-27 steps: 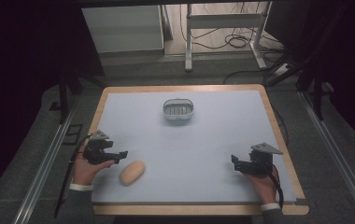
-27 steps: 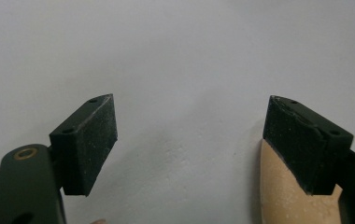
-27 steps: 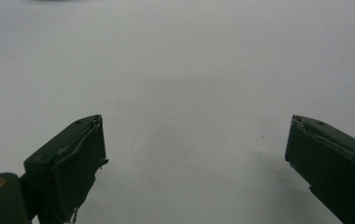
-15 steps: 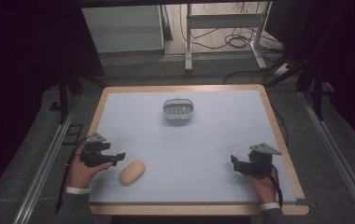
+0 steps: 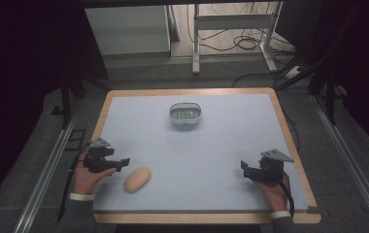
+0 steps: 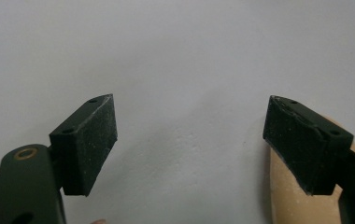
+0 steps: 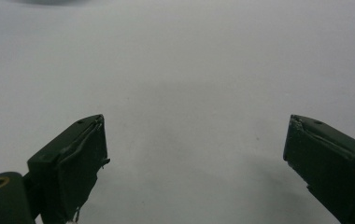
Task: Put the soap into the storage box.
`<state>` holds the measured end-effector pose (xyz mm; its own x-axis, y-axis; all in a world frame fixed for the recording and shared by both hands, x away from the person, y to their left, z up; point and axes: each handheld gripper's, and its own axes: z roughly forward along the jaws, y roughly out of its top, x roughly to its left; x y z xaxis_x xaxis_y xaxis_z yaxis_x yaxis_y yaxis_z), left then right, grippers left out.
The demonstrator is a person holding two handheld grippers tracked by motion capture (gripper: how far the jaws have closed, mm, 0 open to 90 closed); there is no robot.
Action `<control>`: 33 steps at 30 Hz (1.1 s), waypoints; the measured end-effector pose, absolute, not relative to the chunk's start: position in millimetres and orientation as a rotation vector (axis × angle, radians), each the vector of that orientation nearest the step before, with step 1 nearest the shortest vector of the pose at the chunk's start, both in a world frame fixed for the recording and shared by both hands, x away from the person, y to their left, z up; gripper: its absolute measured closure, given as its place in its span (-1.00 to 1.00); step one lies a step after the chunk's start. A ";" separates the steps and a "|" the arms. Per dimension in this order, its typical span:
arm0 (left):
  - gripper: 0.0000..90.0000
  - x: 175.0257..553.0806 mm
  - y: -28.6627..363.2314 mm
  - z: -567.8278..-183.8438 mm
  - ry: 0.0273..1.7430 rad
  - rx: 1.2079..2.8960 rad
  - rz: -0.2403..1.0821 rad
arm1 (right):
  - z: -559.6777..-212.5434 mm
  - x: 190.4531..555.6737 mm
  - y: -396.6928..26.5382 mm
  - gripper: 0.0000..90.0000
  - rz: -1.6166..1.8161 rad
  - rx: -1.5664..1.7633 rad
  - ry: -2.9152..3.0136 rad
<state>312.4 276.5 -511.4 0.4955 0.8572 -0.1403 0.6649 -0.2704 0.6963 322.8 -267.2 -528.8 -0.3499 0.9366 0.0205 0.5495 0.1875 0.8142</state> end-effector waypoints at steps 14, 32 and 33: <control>-0.59 306.6 266.6 -492.6 1.205 2.080 0.387 | -528.0 320.6 -271.2 -0.85 1.083 1.401 1.946; -0.61 302.7 262.1 -467.0 1.144 2.106 0.427 | -528.2 320.6 -270.7 -0.85 1.073 1.405 1.936; -0.61 302.2 261.0 -465.1 1.137 2.107 0.429 | -528.2 320.6 -270.7 -0.85 1.073 1.406 1.935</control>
